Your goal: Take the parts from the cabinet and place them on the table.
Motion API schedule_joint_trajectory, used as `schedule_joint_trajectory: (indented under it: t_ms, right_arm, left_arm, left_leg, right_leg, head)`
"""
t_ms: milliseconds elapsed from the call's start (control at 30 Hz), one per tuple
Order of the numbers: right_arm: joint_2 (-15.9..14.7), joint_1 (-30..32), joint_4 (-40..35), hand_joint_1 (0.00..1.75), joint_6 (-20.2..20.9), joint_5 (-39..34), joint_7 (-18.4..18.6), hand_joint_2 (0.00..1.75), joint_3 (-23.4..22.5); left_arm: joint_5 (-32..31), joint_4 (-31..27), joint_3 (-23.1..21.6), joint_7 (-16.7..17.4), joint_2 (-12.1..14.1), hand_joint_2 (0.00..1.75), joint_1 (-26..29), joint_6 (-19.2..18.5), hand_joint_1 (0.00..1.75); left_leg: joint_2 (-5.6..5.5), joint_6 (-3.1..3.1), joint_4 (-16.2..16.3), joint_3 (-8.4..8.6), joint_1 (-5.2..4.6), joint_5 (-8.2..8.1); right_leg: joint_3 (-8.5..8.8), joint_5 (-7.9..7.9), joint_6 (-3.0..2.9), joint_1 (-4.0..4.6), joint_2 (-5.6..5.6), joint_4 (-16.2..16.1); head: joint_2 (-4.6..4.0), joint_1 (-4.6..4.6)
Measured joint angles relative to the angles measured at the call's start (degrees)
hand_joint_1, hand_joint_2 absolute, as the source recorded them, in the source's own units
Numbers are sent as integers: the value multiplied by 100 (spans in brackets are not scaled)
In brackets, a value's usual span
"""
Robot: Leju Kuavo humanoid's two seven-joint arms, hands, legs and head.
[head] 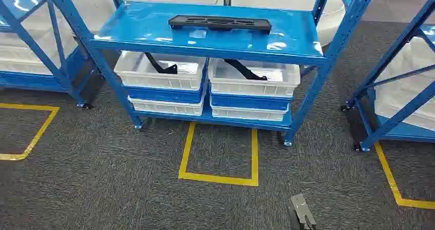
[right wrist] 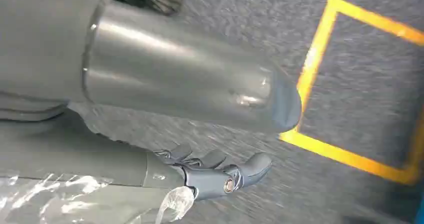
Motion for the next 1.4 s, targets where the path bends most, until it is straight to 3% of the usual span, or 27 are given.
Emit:
schedule_joint_trajectory:
  t_ms: [33,100,167,200,267,300,333,367,467,500,600,633,700,800,833,867,900,967,1000,1033,1100,1167,1200,1233,1333,1367,1400]
  right_arm:
    - [-55,-8,-141,0,4,143,70,0,-51]
    - [-107,-7,-397,0,35,392,169,0,-123]
    - [-162,-13,-725,0,63,683,322,0,-219]
    - [-225,-11,-929,0,76,872,391,0,-284]
    - [-291,-12,-1221,0,105,1199,540,0,-396]
    - [-324,-11,-1348,0,116,1335,602,0,-440]
    - [-376,-9,-1519,0,133,1504,682,0,-498]
    - [-405,-12,-1678,0,146,1654,750,0,-554]
    - [-475,-192,-2205,0,258,2097,892,0,-636]
    - [-503,-251,-2415,0,315,2241,964,0,-649]
    - [-525,-434,-2881,0,496,2599,1156,0,-711]
    - [-531,-502,-3032,0,561,2724,1211,0,-717]
    - [-551,-626,-3350,0,687,2989,1307,0,-717]
    - [-553,-773,-3743,0,861,3450,1480,0,-713]
    - [-562,-815,-3839,0,912,3606,1539,0,-711]
    - [-564,-866,-3965,0,966,3781,1593,0,-706]
    - [-566,-923,-4084,0,1014,3947,1644,0,-695]
    - [-579,-1007,-4286,0,1101,4288,1748,0,-669]
    - [-586,-1036,-4370,0,1148,4460,1804,0,-658]
    - [-601,-1118,-4465,0,1204,4643,1873,0,-634]
    - [-663,-1240,-4718,0,1307,5000,1965,0,-608]
    - [-713,-1352,-4925,0,1418,5372,2087,0,-588]
    - [-736,-1422,-5027,0,1455,5547,2131,0,-575]
    - [-774,-1485,-5127,0,1511,5721,2190,0,-566]
    - [-896,-1621,-5414,0,1646,6271,2356,0,-525]
    - [-934,-1651,-5474,0,1681,6432,2400,0,-514]
    - [-980,-1704,-5546,0,1718,6624,2457,0,-501]
  left_arm:
    - [11,4,-22,-4,0,0,-11,-2,0]
    - [42,26,-77,-20,0,0,-20,0,0]
    - [70,42,-120,-42,13,0,-40,-2,0]
    - [85,46,-146,-52,13,0,-42,-7,0]
    - [118,68,-197,-70,17,0,-65,-7,0]
    - [127,72,-221,-72,17,0,-83,-7,0]
    - [151,81,-249,-76,22,0,-99,-7,0]
    - [162,85,-260,-76,28,0,-108,-7,0]
    - [153,112,-359,-55,46,0,-136,-9,0]
    - [140,122,-413,-33,48,0,-144,-9,0]
    - [97,136,-485,28,59,0,-151,-9,0]
    - [79,142,-522,46,61,0,-151,-9,0]
    - [39,149,-564,70,61,0,-159,-9,0]
    - [-9,157,-641,127,61,0,-175,-9,0]
    - [-24,162,-662,138,61,0,-172,-9,0]
    - [-48,166,-684,149,61,0,-170,-9,0]
    - [-55,168,-693,164,61,0,-171,-9,0]
    - [-70,170,-713,186,61,0,-173,-9,0]
    - [-92,171,-726,203,61,0,-173,-9,0]
    - [-116,175,-741,238,61,0,-188,-7,0]
    - [-149,186,-796,256,66,0,-214,-9,0]
    - [-166,197,-824,288,94,0,-230,-7,0]
    - [-170,197,-833,304,92,0,-240,-32,0]
    - [-177,197,-839,317,92,0,-251,-39,0]
    - [-208,210,-863,350,94,0,-278,-39,0]
    - [-221,212,-866,359,96,0,-281,-37,0]
    - [-230,212,-866,369,107,0,-281,-15,0]
  left_leg:
    - [6,-19,12,-16,7,-6]
    - [6,-48,1,-15,14,0]
    - [9,-119,117,-50,37,-84]
    - [21,-169,395,-188,52,-270]
    - [22,-240,1370,-651,102,-723]
    - [23,-256,1768,-847,118,-849]
    - [24,-266,2004,-979,135,-860]
    - [26,-271,1917,-961,146,-734]
    - [32,-247,511,-330,158,26]
    - [31,-220,172,-216,141,81]
    - [23,-115,40,-195,123,4]
    - [18,-79,40,-165,115,5]
    - [14,-4,16,-80,124,6]
    - [14,69,20,-46,81,-34]
    - [5,83,21,-23,65,-51]
    - [-9,89,22,12,55,-78]
    - [-20,85,23,63,48,-111]
    - [-29,56,23,195,48,-197]
    - [-27,28,19,197,49,-244]
    - [-29,-5,51,226,18,-268]
    - [-16,-63,106,229,9,-303]
    - [-14,-105,122,260,9,-350]
    - [-1,-146,302,187,36,-400]
    - [5,-195,681,-17,62,-531]
    - [8,-277,1851,-820,114,-900]
    - [12,-285,1922,-944,128,-843]
    - [14,-290,1709,-927,137,-619]
  right_leg:
    - [-21,32,-94,0,30,-3]
    - [-27,19,-159,35,28,4]
    - [-16,50,-236,-13,5,-26]
    - [-18,51,-261,-19,1,-25]
    - [-24,48,-276,-19,1,-23]
    - [-23,44,-278,-19,1,-22]
    - [-19,30,-285,-21,3,-22]
    - [-6,24,-281,-26,4,-22]
    - [63,-15,-231,-49,17,-24]
    - [63,-34,-197,-28,22,-18]
    - [80,6,-64,-3,39,-5]
    - [97,6,-50,-9,34,-14]
    - [-15,-160,-15,-43,19,256]
    - [-731,-754,-1,-26,21,1596]
    - [-912,-798,-7,-26,21,1871]
    - [-958,-692,-20,-26,20,1846]
    - [-874,-464,-35,-26,20,1555]
    - [-488,168,-76,-17,19,582]
    - [-356,329,-107,-12,16,210]
    - [-360,2,-116,28,5,90]
    - [-352,160,-193,20,-1,126]
    - [-257,142,-271,-11,-8,92]
    - [-209,123,-296,-13,-10,81]
    - [-187,100,-326,-18,-9,79]
    - [-144,34,-349,-17,15,80]
    - [-109,8,-348,-19,22,80]
    - [-53,-31,-336,-21,31,80]
  head:
    - [0,-4]
    - [0,-7]
    - [0,-4]
    - [0,-24]
    - [0,-26]
    - [0,-26]
    - [0,-26]
    - [0,-28]
    - [0,-28]
    - [0,-28]
    - [0,-18]
    - [0,-13]
    - [0,-4]
    - [0,0]
    - [0,0]
    - [0,0]
    - [0,0]
    - [0,0]
    - [0,0]
    - [0,4]
    - [0,-2]
    - [0,6]
    - [0,-2]
    - [0,-31]
    - [0,-35]
    - [0,-35]
    - [0,-35]
